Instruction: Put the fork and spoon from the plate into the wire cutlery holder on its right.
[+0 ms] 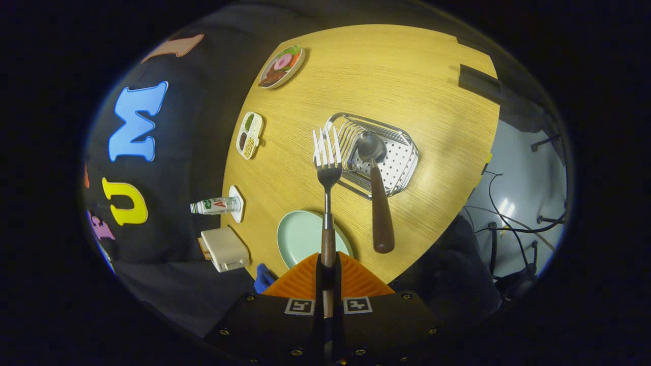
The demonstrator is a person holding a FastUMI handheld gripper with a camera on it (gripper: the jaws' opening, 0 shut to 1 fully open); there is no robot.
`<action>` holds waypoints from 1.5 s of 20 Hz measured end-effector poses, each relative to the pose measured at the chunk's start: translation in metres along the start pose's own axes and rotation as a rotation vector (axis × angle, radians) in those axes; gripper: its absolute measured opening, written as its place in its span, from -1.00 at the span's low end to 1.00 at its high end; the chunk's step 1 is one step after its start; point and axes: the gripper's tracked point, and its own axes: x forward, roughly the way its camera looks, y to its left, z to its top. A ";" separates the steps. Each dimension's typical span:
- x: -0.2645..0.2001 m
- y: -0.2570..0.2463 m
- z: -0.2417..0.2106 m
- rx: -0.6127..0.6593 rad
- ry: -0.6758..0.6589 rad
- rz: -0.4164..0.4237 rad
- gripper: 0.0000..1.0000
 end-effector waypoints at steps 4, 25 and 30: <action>0.001 -0.002 -0.003 0.043 0.015 0.004 -0.87; -0.013 -0.010 0.006 0.113 -0.037 0.032 0.14; -0.012 -0.010 0.004 0.116 -0.032 0.034 0.13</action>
